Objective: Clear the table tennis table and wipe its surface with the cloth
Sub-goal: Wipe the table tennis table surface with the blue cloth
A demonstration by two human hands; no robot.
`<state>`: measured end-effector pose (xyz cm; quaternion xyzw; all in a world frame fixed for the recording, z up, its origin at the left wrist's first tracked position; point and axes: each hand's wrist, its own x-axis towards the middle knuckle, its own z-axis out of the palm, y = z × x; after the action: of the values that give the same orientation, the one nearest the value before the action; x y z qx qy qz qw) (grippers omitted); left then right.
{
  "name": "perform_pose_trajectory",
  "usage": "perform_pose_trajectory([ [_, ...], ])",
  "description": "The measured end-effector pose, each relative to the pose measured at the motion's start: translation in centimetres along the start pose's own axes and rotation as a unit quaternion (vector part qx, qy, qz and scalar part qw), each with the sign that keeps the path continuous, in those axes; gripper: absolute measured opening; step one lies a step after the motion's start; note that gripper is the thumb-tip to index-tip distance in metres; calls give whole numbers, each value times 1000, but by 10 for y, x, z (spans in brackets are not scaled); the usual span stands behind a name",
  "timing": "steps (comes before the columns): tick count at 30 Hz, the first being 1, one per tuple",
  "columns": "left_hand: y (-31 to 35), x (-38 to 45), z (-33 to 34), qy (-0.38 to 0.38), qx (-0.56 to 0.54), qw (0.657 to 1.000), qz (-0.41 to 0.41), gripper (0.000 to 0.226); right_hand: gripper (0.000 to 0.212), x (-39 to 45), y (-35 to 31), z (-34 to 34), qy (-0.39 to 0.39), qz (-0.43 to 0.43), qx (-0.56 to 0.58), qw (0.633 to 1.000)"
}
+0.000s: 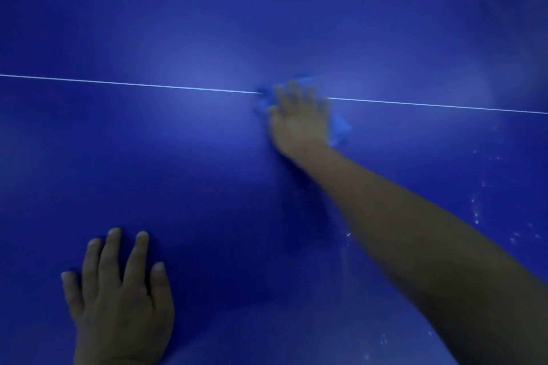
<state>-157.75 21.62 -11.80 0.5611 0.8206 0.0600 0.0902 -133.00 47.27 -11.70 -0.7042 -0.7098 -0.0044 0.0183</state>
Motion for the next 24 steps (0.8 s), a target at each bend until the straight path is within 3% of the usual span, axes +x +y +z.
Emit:
perform_pose_trajectory([
  [2, -1, 0, 0, -16, 2, 1000, 2, 66, 56, -1, 78, -6, -13, 176, 3, 984],
  [4, -2, 1, 0, -36, 7, 999, 0, 69, 60, -11, 119, -17, -42, 320, 47, 945],
  [6, -3, 1, 0, -36, 8, 999, 0, 70, 61, -15, 102, -18, -39, 361, 61, 930],
  [8, -3, 1, -1, -20, -1, 1000, -1, 68, 60, -23, 47, -11, -19, 277, 59, 959],
  [10, 0, 1, -2, -19, 2, 1000, 1, 68, 59, -41, -21, -3, -7, 103, 49, 993],
  [12, 2, 0, -3, -26, 7, 1000, 1, 68, 58, -57, -64, -3, -53, -59, 51, 996],
  [14, 2, -1, -4, -27, 11, 1000, 1, 68, 57, -48, -46, -6, -67, -88, 51, 993],
  [17, 1, 0, -5, -29, 17, 999, 5, 66, 56, -23, 54, -5, -34, 110, 0, 993],
  [21, 4, -2, -9, -26, 1, 1000, 7, 67, 58, -23, 164, -25, -46, 403, 66, 912],
  [23, 3, -2, -10, -24, -4, 1000, 12, 65, 58, -23, 157, -27, -53, 440, 77, 893],
  [24, 2, -3, -11, -24, -4, 1000, 14, 64, 58, -23, 142, -25, -52, 424, 74, 901],
])
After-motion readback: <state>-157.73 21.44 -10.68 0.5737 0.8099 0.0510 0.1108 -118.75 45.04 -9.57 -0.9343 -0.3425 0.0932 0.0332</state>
